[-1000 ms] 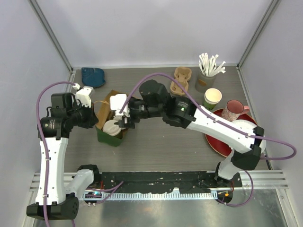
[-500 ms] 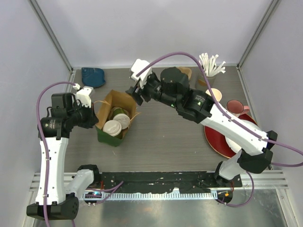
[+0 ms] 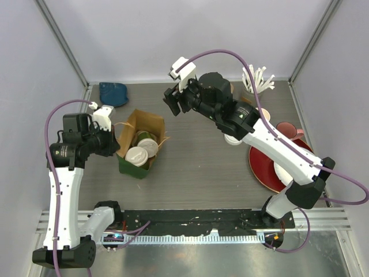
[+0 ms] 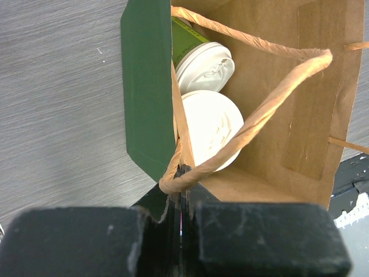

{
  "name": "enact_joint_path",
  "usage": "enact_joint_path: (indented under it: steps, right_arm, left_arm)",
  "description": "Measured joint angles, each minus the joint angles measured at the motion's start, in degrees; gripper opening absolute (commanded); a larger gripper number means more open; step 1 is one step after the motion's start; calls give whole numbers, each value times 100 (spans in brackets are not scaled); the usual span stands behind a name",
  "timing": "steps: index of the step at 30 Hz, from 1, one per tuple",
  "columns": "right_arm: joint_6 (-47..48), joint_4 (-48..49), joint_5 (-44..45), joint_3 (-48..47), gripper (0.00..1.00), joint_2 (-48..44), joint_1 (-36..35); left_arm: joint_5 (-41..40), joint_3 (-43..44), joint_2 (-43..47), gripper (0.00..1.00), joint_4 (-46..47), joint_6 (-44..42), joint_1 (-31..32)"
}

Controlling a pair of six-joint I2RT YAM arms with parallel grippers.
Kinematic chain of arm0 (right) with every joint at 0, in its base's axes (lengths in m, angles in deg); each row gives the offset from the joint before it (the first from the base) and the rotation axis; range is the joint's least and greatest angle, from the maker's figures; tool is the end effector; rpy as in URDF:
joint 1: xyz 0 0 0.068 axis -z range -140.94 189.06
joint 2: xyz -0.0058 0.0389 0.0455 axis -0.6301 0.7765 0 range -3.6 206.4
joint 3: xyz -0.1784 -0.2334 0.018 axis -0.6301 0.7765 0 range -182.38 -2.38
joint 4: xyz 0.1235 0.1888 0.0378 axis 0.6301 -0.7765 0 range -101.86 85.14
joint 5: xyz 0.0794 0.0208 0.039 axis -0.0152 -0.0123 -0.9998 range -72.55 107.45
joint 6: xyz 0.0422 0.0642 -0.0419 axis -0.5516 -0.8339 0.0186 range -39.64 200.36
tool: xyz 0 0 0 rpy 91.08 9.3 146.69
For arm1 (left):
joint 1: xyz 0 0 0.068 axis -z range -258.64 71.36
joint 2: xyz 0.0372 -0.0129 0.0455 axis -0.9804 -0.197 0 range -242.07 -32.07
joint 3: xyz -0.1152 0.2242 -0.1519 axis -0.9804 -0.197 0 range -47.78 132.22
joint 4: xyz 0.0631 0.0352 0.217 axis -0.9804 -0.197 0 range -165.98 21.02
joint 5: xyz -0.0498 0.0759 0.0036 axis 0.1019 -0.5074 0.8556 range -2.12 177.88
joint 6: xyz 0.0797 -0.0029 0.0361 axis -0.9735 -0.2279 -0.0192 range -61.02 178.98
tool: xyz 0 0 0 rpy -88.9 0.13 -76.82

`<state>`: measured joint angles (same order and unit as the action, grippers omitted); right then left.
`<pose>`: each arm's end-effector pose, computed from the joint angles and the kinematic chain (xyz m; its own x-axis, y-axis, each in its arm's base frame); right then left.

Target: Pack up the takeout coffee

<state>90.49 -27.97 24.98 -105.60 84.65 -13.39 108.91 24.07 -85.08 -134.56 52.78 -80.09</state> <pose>0.2201 0.2695 0.4903 0.0394 -0.2348 -0.9712 -0.7111 0.6763 -0.1923 0.1280 -0.0245 0.3600 -0.6997 0.0830 -0.7096 0.2995 0.9358 -0.1859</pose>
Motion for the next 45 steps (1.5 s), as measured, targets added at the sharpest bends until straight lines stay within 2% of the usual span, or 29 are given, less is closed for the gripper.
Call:
enact_joint_path:
  steps: [20,45]
  right_arm:
    - [-20,-372,-920,-98,68,466,50]
    - [7,-584,-981,-168,68,503,50]
  left_arm:
    - [389,0,0,0,-9,-81,0]
    - [1036,0,-212,0,31,-160,0]
